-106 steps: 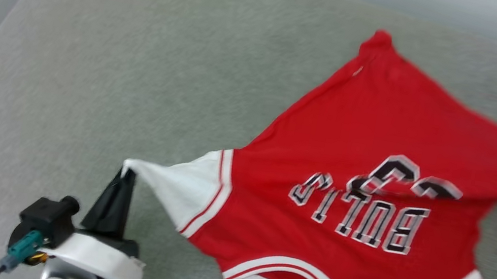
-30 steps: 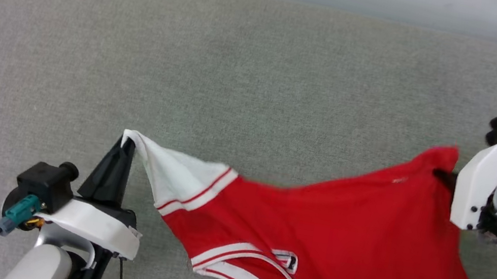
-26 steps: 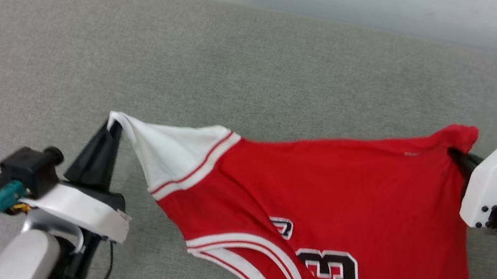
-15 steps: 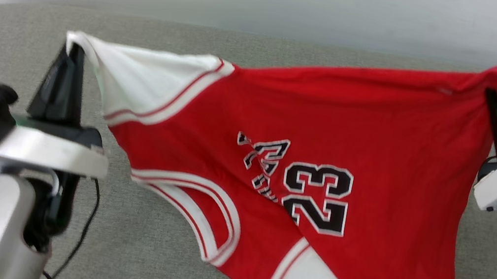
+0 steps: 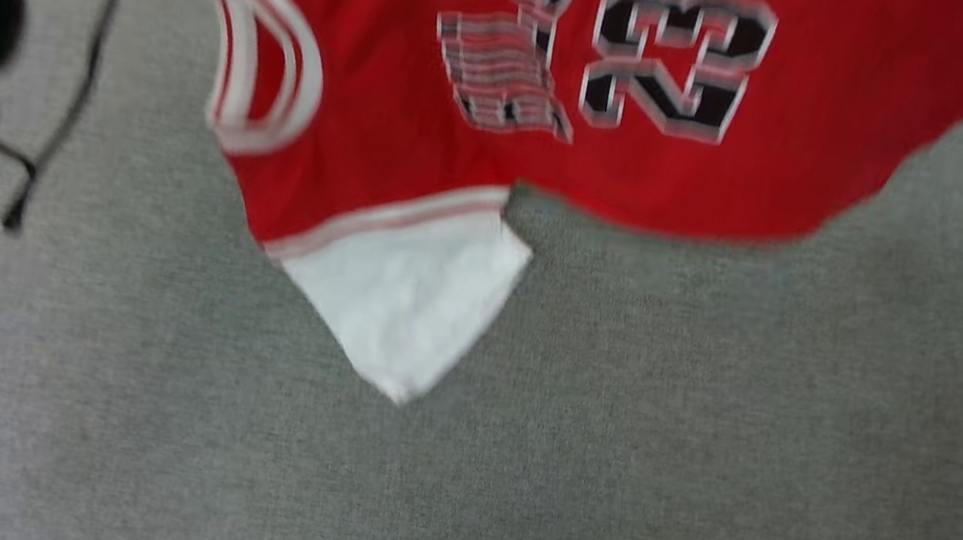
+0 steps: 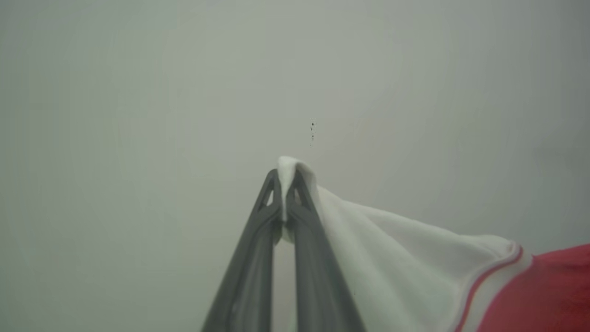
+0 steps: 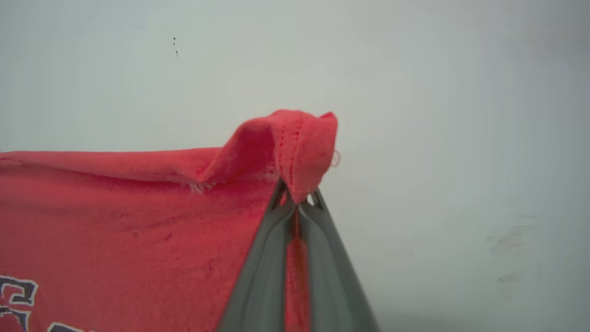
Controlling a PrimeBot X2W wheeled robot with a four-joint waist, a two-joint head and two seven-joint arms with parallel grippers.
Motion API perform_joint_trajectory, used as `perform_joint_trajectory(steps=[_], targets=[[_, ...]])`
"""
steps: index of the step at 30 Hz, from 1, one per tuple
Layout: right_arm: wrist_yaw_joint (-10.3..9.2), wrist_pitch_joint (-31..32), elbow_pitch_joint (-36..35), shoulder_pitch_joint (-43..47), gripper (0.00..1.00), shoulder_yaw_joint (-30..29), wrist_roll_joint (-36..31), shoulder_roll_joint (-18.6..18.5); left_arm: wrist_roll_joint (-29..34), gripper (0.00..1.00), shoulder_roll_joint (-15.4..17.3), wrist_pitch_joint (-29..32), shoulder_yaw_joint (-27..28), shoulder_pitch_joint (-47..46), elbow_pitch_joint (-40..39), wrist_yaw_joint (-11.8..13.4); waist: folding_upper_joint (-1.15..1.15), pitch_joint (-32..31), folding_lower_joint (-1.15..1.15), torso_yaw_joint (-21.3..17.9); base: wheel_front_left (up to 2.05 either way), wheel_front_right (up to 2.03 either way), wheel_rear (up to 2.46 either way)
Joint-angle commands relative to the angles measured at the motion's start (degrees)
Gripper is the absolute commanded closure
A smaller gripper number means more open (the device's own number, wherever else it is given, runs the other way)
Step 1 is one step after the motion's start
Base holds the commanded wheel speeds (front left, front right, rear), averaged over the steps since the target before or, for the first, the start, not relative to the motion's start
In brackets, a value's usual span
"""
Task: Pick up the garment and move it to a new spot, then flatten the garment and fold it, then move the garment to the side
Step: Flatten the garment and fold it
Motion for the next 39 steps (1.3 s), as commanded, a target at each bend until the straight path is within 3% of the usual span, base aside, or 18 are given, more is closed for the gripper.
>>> perform_joint_trajectory(steps=[1, 7, 8, 19, 21, 29, 34, 39], targets=[[-0.06, 0.3, 0.5, -3.0, 1.00, -0.5, -0.3, -0.4, 0.4, 1.00, 0.6, 0.6, 0.2, -3.2, 0.9, -0.4, 0.00, 4.5, 0.00, -0.5, 0.00, 0.00, 0.00], [-0.06, 1.1, 4.0, -18.6, 1.00, -1.2, -0.1, -1.2, 1.9, 1.00, 3.0, 3.0, 0.1, -21.2, 7.9, -1.9, 0.00, 12.4, 0.00, -1.3, 0.00, 0.00, 0.00], [-0.07, 1.2, 6.7, -25.6, 1.00, -0.6, -0.6, -1.4, 2.8, 1.00, 4.0, 3.9, -0.5, -28.3, 10.8, -2.9, 0.00, 15.6, 0.00, -1.7, 0.00, 0.00, 0.00], [-0.06, 1.8, 21.6, -40.8, 1.00, 4.3, -1.0, -2.0, 3.4, 1.00, 4.7, 8.3, -3.5, -40.6, 23.1, -6.0, 0.00, 24.1, 0.00, -1.3, 0.00, 0.00, 0.00], [-0.07, 1.6, 28.4, -42.3, 1.00, 6.1, -1.0, -1.4, 2.7, 1.00, 3.4, 7.9, -4.4, -40.0, 28.1, -6.7, 0.00, 25.7, 0.00, -1.0, 0.00, 0.00, 0.00], [-0.06, 0.9, 40.2, -40.9, 1.00, 11.4, 0.6, -0.2, -0.6, 1.00, 0.4, 4.4, -5.0, -35.2, 38.5, -8.7, 0.00, 25.0, 0.00, -0.2, 0.00, 0.00, 0.00], [-0.06, 1.5, 43.7, -34.9, 1.00, 16.9, 3.4, -0.8, -3.3, 1.00, -0.9, 2.2, -5.8, -28.3, 43.4, -9.9, 0.00, 20.9, 0.00, 0.5, 0.00, 0.00, 0.00], [-0.06, -0.2, 42.8, -24.4, 1.00, 21.8, 8.5, -2.7, -6.9, 1.00, -1.4, -0.4, -6.7, -18.0, 45.5, -10.4, 0.00, 14.4, 0.00, 1.0, 0.00, 0.00, 0.00]])
